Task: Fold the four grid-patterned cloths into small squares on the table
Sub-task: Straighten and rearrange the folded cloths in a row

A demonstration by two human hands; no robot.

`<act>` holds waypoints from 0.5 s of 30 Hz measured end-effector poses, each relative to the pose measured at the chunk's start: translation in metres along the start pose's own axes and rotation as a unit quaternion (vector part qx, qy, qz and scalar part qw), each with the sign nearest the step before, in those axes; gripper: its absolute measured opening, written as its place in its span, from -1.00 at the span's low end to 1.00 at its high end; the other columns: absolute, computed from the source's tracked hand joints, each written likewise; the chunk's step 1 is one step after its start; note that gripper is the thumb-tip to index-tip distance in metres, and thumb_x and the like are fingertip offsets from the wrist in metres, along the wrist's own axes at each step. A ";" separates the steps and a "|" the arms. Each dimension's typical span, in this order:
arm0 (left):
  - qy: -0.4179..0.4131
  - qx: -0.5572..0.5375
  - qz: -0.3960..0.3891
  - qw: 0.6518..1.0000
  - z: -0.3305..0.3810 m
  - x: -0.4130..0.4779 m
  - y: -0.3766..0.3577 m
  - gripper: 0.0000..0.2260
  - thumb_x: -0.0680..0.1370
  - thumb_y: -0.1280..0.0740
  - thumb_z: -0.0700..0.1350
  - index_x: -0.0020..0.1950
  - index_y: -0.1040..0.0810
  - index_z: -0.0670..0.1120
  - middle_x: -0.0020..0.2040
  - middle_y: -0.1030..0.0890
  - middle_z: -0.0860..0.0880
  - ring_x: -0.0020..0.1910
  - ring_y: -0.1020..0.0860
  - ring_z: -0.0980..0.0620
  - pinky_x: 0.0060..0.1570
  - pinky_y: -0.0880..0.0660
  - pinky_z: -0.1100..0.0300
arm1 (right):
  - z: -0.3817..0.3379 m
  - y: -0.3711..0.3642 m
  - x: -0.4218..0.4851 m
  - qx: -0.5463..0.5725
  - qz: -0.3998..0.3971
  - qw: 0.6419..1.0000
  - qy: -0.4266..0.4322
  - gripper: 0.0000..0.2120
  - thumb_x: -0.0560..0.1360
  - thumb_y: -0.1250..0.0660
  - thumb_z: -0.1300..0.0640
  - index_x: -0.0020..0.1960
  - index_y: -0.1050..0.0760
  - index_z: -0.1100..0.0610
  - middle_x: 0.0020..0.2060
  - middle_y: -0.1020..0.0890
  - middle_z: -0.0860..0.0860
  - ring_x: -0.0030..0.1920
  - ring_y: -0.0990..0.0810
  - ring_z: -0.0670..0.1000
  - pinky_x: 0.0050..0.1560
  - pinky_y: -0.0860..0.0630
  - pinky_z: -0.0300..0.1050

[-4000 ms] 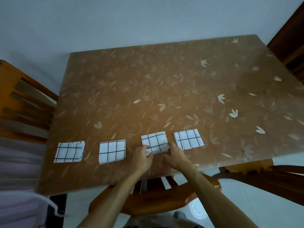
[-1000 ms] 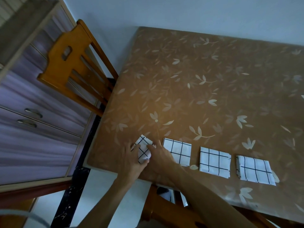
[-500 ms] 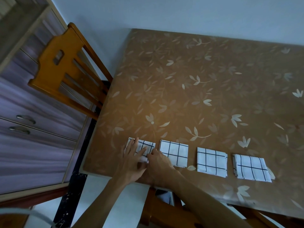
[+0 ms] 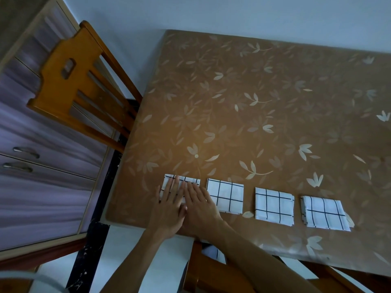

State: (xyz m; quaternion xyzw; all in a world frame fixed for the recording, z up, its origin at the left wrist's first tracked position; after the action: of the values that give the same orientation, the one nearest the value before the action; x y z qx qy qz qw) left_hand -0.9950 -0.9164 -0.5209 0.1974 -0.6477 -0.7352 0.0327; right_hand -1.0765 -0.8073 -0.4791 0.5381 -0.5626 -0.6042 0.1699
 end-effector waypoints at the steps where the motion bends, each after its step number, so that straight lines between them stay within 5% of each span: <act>1: -0.002 -0.003 0.000 1.000 0.001 0.000 0.000 -0.39 0.62 0.05 0.21 0.62 0.03 -0.02 0.63 0.04 -0.11 0.60 0.07 -0.11 0.49 -0.08 -0.26 | 0.002 -0.003 -0.001 -0.015 -0.007 1.000 -0.008 -0.13 0.51 0.20 -0.42 0.48 0.39 0.21 0.55 0.29 0.16 0.57 0.27 0.16 0.56 0.21 0.15; 3: -0.005 -0.013 0.005 1.000 0.003 0.001 0.001 -0.39 0.62 0.07 0.22 0.62 0.02 -0.03 0.62 0.02 -0.12 0.60 0.05 -0.12 0.49 -0.06 -0.26 | 0.005 -0.003 -0.004 -0.029 -0.020 0.999 -0.013 -0.08 0.44 0.33 -0.43 0.50 0.39 0.24 0.55 0.30 0.17 0.56 0.32 0.15 0.55 0.26 0.14; 7: 0.005 -0.011 0.001 1.000 0.011 0.006 0.004 -0.34 0.59 0.01 0.24 0.61 -0.02 -0.05 0.61 -0.04 -0.16 0.59 -0.03 -0.18 0.47 -0.05 -0.28 | 0.007 0.002 -0.004 -0.037 -0.029 0.998 -0.041 0.00 0.52 -0.01 -0.43 0.56 0.32 0.26 0.55 0.31 0.19 0.55 0.36 0.15 0.51 0.38 0.10; 15: 0.022 -0.009 0.008 1.000 0.019 0.004 0.028 -0.40 0.58 0.02 0.21 0.57 -0.22 -0.02 0.60 -0.13 -0.12 0.59 -0.06 -0.15 0.47 -0.12 -0.26 | 0.011 0.032 -0.020 0.069 0.010 0.997 -0.018 -0.04 0.48 -0.23 -0.35 0.59 0.04 0.23 0.59 0.02 0.17 0.59 0.09 0.12 0.55 0.19 0.07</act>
State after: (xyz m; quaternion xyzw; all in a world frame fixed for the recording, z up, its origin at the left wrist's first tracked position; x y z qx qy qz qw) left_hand -1.0105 -0.9042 -0.4936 0.2085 -0.6420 -0.7358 0.0547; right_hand -1.0912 -0.7962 -0.4445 0.5316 -0.6113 -0.5720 0.1283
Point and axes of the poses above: each hand's wrist, its own x-axis towards the middle knuckle, its own y-axis out of the back of the hand, z = x × y, the point moved 2 cm from there along x, towards the middle knuckle
